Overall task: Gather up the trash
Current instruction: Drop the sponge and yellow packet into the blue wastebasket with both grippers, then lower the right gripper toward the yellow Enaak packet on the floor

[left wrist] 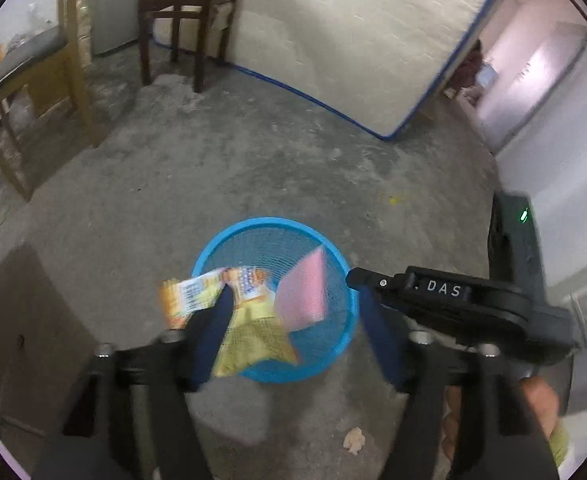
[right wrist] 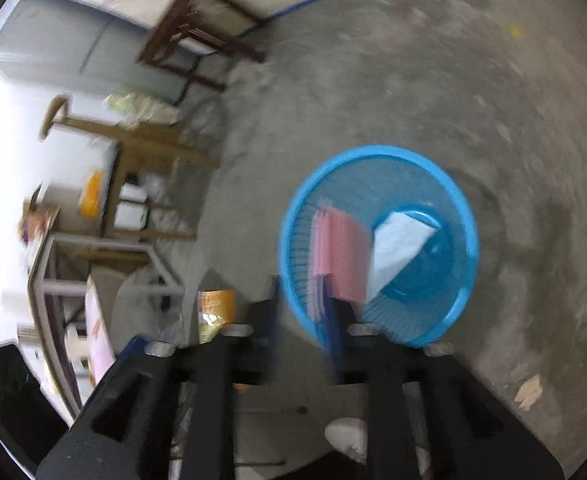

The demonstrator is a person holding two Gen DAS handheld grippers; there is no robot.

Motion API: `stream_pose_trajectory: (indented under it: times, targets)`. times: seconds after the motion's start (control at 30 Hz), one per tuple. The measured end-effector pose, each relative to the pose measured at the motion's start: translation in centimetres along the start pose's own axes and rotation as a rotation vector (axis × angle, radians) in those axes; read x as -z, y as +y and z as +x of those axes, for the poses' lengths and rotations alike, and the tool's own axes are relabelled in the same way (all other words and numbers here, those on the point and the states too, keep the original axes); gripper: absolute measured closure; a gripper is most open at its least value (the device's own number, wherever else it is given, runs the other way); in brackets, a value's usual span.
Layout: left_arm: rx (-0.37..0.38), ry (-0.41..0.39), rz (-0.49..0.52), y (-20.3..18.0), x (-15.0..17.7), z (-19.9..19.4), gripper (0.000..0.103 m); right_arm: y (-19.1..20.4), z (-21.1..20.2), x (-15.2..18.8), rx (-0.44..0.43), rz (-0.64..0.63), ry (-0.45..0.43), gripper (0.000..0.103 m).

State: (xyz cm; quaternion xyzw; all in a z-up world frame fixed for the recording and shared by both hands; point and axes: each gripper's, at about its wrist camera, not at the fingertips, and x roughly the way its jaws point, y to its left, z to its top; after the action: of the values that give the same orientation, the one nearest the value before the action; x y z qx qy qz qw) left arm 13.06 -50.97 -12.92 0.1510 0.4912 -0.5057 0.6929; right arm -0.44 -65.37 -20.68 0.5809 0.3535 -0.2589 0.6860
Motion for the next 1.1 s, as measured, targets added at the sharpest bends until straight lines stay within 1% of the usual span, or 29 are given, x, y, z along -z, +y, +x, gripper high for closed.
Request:
stream_pose_trajectory:
  times: [0.07, 0.1, 0.13, 0.2, 0.23, 0.27, 0.3, 0.37, 0.43, 0.47, 0.53, 0.57, 0.67, 0.73, 0.77, 0.8, 0.87, 0.93, 1.0, 1.07, 1.1]
  targets:
    - [-0.008, 0.011, -0.027, 0.4, 0.2, 0.4, 0.037, -2.0, 0.4, -0.1, 0.026, 0.052, -0.001, 0.056]
    - [0.0, 0.014, -0.043, 0.6, 0.4, 0.2, 0.037, -2.8, 0.5, 0.0, 0.032, 0.069, 0.001, 0.056]
    - [0.014, 0.004, -0.052, 0.6, 0.7, -0.3, 0.037, -3.3, 0.2, 0.0, 0.03, 0.079, 0.002, 0.055]
    - [0.013, -0.026, -0.048, 0.8, 0.9, -1.8, 0.036, -4.1, -0.5, 0.6, 0.03, 0.082, -0.006, 0.052]
    - [0.016, -0.044, -0.042, 0.7, 1.1, -2.8, 0.036, -4.0, -0.9, 0.8, 0.032, 0.074, -0.009, 0.051]
    - [0.025, -0.064, -0.036, 0.6, 1.0, -3.7, 0.035, -3.8, -1.6, 1.2, 0.029, 0.055, -0.017, 0.048]
    - [0.023, -0.092, -0.029, 0.5, 1.4, -5.6, 0.035, -3.3, -2.2, 1.5, 0.024, 0.042, -0.024, 0.045]
    - [0.016, -0.122, -0.019, 0.2, 2.1, -8.6, 0.033, -2.7, -3.3, 2.1, 0.003, 0.014, -0.032, 0.04]
    - [0.009, -0.15, -0.016, 0.1, 3.1, -12.3, 0.031, -1.4, -4.9, 2.9, -0.041, -0.028, -0.032, 0.038]
    - [0.003, -0.166, -0.019, 0.2, 3.6, -14.0, 0.027, -0.6, -5.2, 3.1, -0.054, -0.046, -0.028, 0.038]
    - [-0.034, -0.218, -0.022, 0.7, 5.5, -18.6, 0.025, 1.5, -6.3, 4.3, -0.087, -0.101, -0.012, 0.037]
    - [-0.051, -0.246, -0.022, 1.0, 6.4, -20.6, 0.024, 3.3, -7.1, 5.4, -0.114, -0.15, 0.003, 0.035]
    - [-0.103, -0.314, -0.016, 2.2, 9.4, -25.4, 0.022, 7.2, -8.3, 8.2, -0.176, -0.257, 0.052, 0.033]
    - [-0.171, -0.363, -0.003, 3.8, 12.3, -29.1, 0.021, 9.6, -8.7, 10.4, -0.226, -0.316, 0.097, 0.032]
    - [-0.199, -0.375, -0.003, 4.4, 13.4, -30.1, 0.021, 11.1, -8.8, 11.8, -0.258, -0.344, 0.137, 0.032]
    - [-0.256, -0.398, -0.012, 5.7, 15.1, -32.0, 0.021, 12.6, -8.7, 13.4, -0.289, -0.374, 0.177, 0.032]
    - [-0.329, -0.414, -0.037, 7.5, 17.2, -34.2, 0.021, 14.7, -8.6, 15.6, -0.325, -0.418, 0.224, 0.032]
    - [-0.393, -0.423, -0.089, 10.0, 19.6, -36.4, 0.021, 16.5, -8.5, 17.4, -0.347, -0.447, 0.259, 0.032]
    - [-0.429, -0.423, -0.153, 12.4, 21.2, -38.1, 0.021, 18.3, -8.6, 18.9, -0.366, -0.482, 0.275, 0.032]
    - [-0.425, -0.432, -0.205, 13.9, 22.6, -39.3, 0.021, 19.1, -9.0, 19.4, -0.361, -0.508, 0.259, 0.032]
    - [-0.414, -0.455, -0.227, 14.4, 23.3, -40.0, 0.021, 19.4, -9.4, 19.6, -0.348, -0.529, 0.241, 0.032]
